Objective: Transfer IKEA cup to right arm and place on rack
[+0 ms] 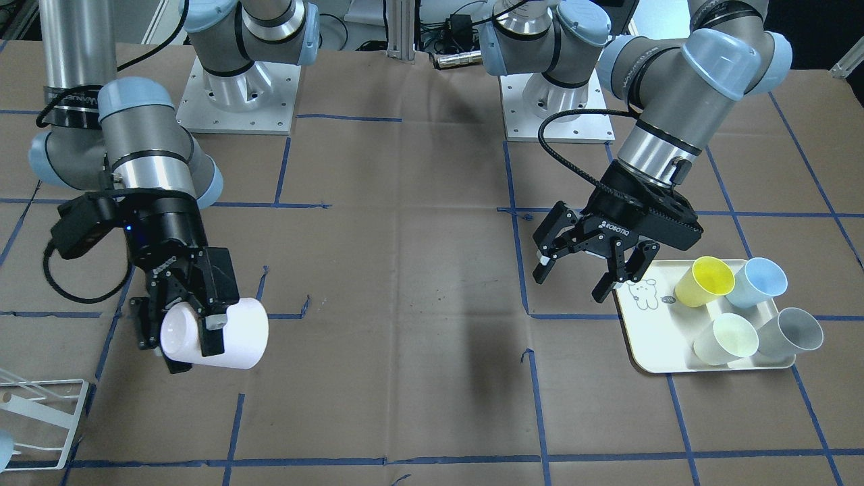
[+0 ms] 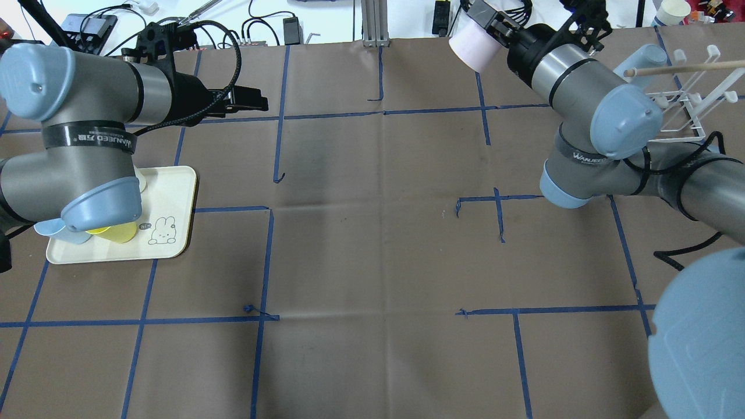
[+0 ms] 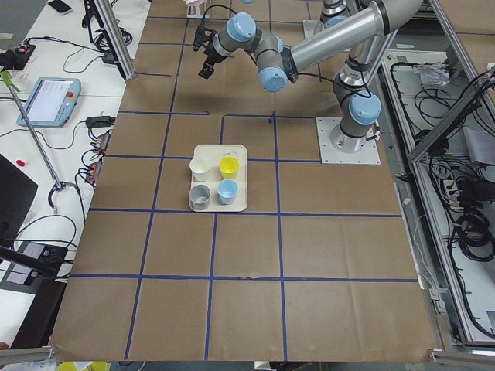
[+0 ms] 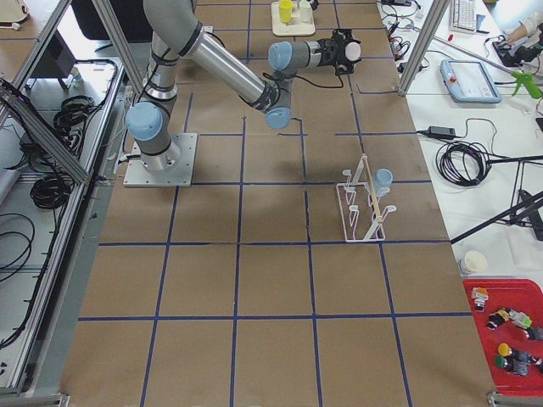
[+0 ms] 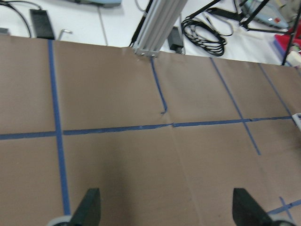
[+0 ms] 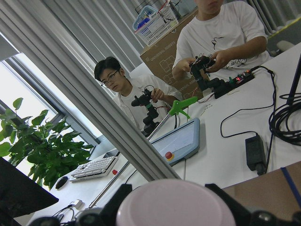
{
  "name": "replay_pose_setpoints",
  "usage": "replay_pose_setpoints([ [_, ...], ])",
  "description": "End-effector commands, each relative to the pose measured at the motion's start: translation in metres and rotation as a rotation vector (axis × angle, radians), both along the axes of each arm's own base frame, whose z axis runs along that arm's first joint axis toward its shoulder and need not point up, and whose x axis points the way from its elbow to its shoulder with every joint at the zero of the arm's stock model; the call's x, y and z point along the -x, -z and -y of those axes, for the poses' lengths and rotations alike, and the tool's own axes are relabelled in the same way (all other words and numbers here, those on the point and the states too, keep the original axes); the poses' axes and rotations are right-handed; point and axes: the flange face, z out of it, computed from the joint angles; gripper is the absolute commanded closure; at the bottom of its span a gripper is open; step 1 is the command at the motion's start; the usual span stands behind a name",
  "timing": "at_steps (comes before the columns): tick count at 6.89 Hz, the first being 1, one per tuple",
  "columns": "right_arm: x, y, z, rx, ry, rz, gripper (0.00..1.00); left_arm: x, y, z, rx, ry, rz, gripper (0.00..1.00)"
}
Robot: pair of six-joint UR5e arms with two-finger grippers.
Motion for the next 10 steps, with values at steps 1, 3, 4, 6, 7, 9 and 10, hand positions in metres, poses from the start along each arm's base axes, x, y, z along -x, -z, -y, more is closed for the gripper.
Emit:
replay_pose_setpoints([
  [1, 0.064, -0.009, 0.005, 0.132, -0.015, -0.315, 0.7, -0.001, -0.016, 0.003, -0.172, -0.069, 0.129, 0.01],
  [3, 0.159, -0.031, 0.004, 0.234, 0.033, -0.536, 0.71, 0.035, -0.049, 0.014, -0.344, -0.081, 0.269, 0.01],
  [4, 0.207, -0.048, 0.004, 0.303, 0.013, -0.601, 0.71, 0.039, -0.069, 0.023, -0.406, -0.079, 0.288, 0.01],
  [6, 0.285, -0.037, 0.012, 0.319, -0.043, -0.654, 0.71, 0.035, -0.092, 0.006, -0.47, -0.068, 0.331, 0.01],
  [7, 0.328, -0.033, 0.035, 0.312, -0.095, -0.629, 0.71, 0.032, -0.095, -0.002, -0.503, -0.066, 0.345, 0.01],
  [9, 0.4, 0.0, 0.055, 0.332, -0.121, -0.613, 0.71, 0.029, -0.11, -0.033, -0.474, 0.0, 0.385, 0.02],
  [10, 0.425, 0.014, 0.054, 0.34, -0.13, -0.602, 0.71, 0.03, -0.102, -0.046, -0.477, 0.004, 0.386, 0.02],
])
